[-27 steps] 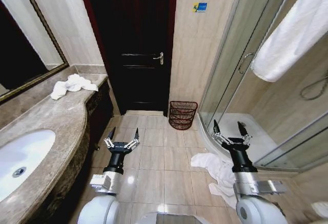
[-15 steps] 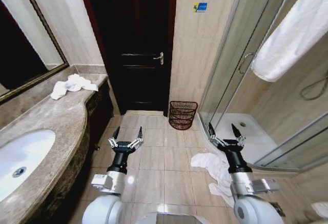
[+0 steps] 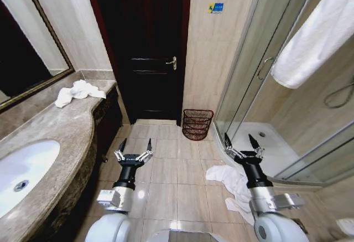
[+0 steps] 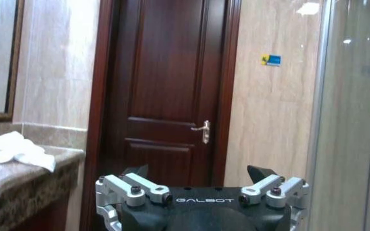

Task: Discard the used towel into the hamper.

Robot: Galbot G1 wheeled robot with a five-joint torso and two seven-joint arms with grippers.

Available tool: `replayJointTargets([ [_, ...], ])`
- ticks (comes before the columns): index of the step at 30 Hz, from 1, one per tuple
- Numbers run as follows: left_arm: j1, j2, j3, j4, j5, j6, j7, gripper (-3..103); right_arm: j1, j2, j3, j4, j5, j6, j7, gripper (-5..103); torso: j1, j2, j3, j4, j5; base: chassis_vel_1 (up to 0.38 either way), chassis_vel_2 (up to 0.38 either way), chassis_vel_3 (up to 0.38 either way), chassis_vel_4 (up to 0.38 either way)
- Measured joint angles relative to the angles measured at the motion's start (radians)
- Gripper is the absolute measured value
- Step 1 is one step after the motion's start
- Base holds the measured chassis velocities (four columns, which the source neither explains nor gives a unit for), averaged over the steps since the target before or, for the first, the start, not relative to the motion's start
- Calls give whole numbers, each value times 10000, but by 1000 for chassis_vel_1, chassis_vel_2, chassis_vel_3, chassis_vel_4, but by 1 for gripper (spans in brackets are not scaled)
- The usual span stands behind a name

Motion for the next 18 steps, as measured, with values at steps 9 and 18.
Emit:
replayJointTargets([
  [9,-28,0,267,108,-132,-192,35,100,-77,33,-67,37,-99,97,-227,100,0,0,0,0,0,0,0,0,0],
  [18,-52,0,233,174,108,-424,101,100,-190,37,-33,118,-159,144,-256,100,-2,1,-1,-1,0,-10,12,13,-9],
])
